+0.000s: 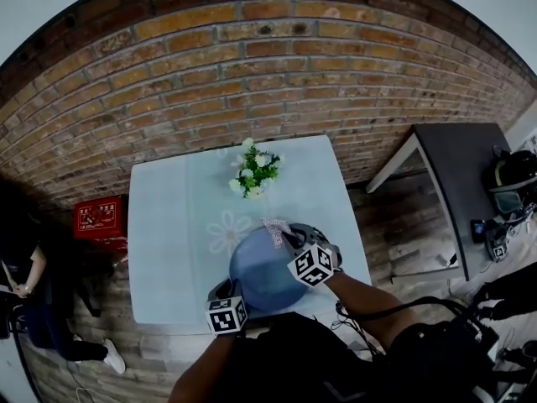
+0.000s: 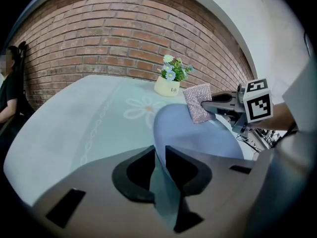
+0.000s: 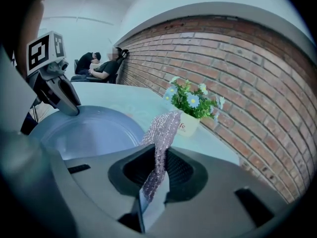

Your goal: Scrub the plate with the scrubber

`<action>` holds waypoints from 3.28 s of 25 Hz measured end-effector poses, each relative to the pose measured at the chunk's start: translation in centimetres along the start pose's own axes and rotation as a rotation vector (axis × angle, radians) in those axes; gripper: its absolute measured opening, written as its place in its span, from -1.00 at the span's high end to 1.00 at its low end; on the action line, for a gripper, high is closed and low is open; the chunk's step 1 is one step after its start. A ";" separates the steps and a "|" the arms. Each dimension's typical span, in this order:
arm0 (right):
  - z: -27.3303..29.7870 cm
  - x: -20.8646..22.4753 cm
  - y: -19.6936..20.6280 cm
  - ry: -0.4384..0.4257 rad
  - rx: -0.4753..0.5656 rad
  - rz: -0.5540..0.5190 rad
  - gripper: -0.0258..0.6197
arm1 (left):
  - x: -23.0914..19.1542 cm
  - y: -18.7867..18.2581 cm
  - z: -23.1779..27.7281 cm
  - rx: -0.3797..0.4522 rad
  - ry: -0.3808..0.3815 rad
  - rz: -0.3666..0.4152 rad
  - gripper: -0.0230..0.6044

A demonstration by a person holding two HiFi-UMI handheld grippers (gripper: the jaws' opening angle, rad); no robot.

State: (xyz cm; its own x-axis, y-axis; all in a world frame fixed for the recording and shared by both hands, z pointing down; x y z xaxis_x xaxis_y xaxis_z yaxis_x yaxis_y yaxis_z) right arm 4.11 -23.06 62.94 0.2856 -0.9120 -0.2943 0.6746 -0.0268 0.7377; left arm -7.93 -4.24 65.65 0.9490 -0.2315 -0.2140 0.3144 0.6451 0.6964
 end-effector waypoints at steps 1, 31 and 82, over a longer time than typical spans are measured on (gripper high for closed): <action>-0.2 0.1 0.2 0.009 -0.010 0.006 0.70 | 0.0 0.0 0.0 -0.004 0.002 0.003 0.69; -5.8 -0.8 4.2 0.263 -0.164 0.227 0.70 | -0.3 -0.5 0.4 -0.053 0.146 0.135 0.56; -14.1 -5.1 2.4 0.397 -0.110 0.429 0.71 | -0.5 -0.8 0.4 -0.121 0.326 0.243 0.46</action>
State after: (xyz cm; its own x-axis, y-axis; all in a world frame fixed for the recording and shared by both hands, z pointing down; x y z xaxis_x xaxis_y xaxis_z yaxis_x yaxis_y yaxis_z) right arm 13.87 -12.70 57.69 0.7666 -0.6088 -0.2041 0.5033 0.3723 0.7798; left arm -8.68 -4.90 65.49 0.9474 0.1679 -0.2725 0.0625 0.7379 0.6720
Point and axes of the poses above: the fingertips, and each gripper's own axes: z forward along the fingers, x to its right, y out of its underside, the point moved 4 cm from there along -z, backward along the fingers, and after that the axes turned 6 degrees about z, right-handed, at the moved point
